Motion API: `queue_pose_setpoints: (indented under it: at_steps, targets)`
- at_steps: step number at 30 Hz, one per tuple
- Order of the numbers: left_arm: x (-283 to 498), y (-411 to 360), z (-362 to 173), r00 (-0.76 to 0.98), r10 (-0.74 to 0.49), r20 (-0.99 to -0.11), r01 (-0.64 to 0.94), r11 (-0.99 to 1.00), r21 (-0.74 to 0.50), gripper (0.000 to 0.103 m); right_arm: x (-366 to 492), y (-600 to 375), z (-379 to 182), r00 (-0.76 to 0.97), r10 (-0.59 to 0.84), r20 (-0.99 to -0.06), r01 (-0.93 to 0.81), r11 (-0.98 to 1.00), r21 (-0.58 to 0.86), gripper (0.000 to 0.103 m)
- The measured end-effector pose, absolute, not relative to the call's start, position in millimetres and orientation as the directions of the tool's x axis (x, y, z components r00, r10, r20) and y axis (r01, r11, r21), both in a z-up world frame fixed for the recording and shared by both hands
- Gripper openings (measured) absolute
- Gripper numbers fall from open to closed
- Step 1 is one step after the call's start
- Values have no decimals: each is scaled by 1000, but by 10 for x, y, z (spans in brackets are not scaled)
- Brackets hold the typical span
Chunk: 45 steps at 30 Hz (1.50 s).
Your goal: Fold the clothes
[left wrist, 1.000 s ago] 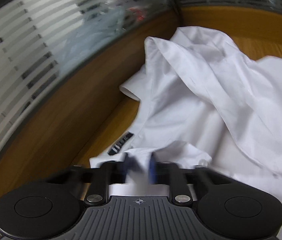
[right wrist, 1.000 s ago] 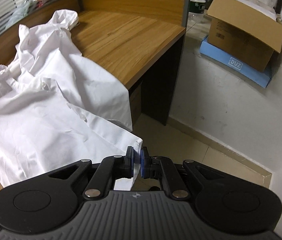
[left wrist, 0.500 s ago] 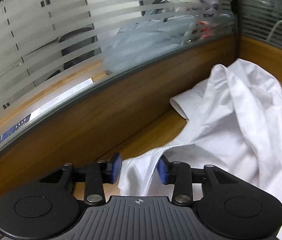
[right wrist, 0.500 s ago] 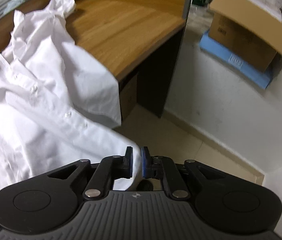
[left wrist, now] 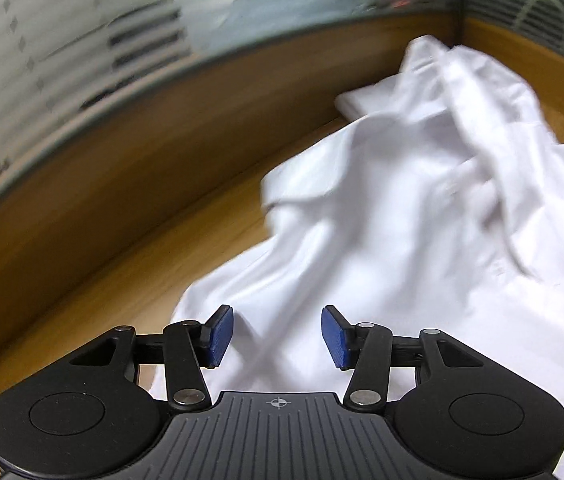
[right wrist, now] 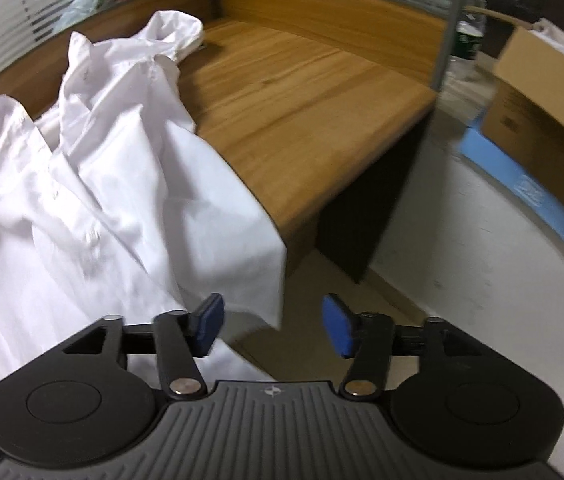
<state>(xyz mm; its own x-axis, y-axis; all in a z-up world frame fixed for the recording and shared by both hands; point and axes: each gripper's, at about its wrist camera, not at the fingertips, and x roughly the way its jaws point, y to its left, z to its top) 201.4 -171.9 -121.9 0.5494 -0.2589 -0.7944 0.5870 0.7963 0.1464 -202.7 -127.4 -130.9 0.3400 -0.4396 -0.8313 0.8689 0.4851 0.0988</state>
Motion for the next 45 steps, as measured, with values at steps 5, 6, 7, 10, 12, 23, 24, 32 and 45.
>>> queue_pose_setpoints:
  at_steps: [5, 6, 7, 10, 12, 23, 24, 32, 45]
  targets:
    - [2148, -1574, -1206, 553, -249, -795, 562, 816, 136, 51, -1664, -1708, -1467, 361, -413, -836, 837, 539, 95, 69]
    - [2178, -1566, -1183, 555, -256, -792, 563, 816, 131, 51, -1596, -1779, -1496, 361, -408, -839, 831, 548, 91, 69]
    - [2217, -1583, -1153, 555, -268, -788, 570, 812, 125, 51, -1531, -1850, -1525, 363, -401, -841, 824, 559, 89, 69]
    - [2356, -1710, -1028, 559, -312, -768, 593, 798, 107, 51, -1355, -2024, -1614, 368, -375, -851, 800, 594, 84, 69]
    - [2470, -1858, -945, 555, -345, -757, 612, 785, 91, 52, -1263, -2096, -1667, 360, -363, -859, 786, 614, 69, 69]
    - [3029, -2922, -1026, 426, -404, -810, 805, 577, 137, 69, -1132, -2312, -1778, 359, -330, -873, 775, 627, 81, 77]
    - [3049, -2968, -1082, 422, -395, -816, 816, 558, 152, 70, -1131, -2317, -1782, 359, -326, -875, 773, 629, 83, 77]
    - [3211, -3132, -1509, 347, -320, -881, 835, 533, 136, 70, -1116, -2323, -1813, 359, -312, -880, 767, 636, 87, 81]
    - [3097, -3186, -1575, 450, -285, -846, 802, 546, 243, 44, -1005, -2187, -1790, 365, -345, -865, 719, 695, 27, 31]
